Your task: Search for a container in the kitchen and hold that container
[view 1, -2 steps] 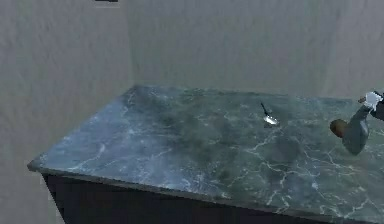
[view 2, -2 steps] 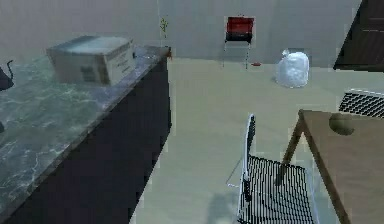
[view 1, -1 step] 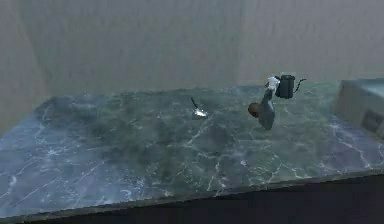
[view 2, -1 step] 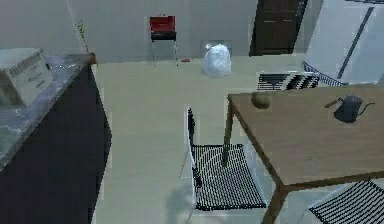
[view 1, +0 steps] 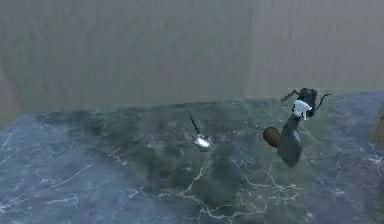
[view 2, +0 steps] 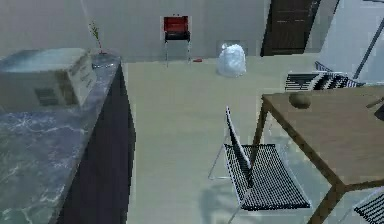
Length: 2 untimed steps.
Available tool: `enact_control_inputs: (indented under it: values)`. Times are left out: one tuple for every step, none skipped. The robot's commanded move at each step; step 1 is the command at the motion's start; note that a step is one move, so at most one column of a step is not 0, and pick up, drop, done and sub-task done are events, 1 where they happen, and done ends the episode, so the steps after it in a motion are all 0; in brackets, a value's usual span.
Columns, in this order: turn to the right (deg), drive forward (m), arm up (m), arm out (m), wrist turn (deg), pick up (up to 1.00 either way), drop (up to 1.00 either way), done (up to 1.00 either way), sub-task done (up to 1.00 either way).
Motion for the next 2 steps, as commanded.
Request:
enact_control_inputs:
  values:
    - [-45.0, 0.0, 0.0, 0.0, 0.0, 0.0, 0.0, 0.0, 0.0]
    - [-15.0, 0.0, 0.0, 0.0, 0.0, 0.0, 0.0, 0.0, 0.0]
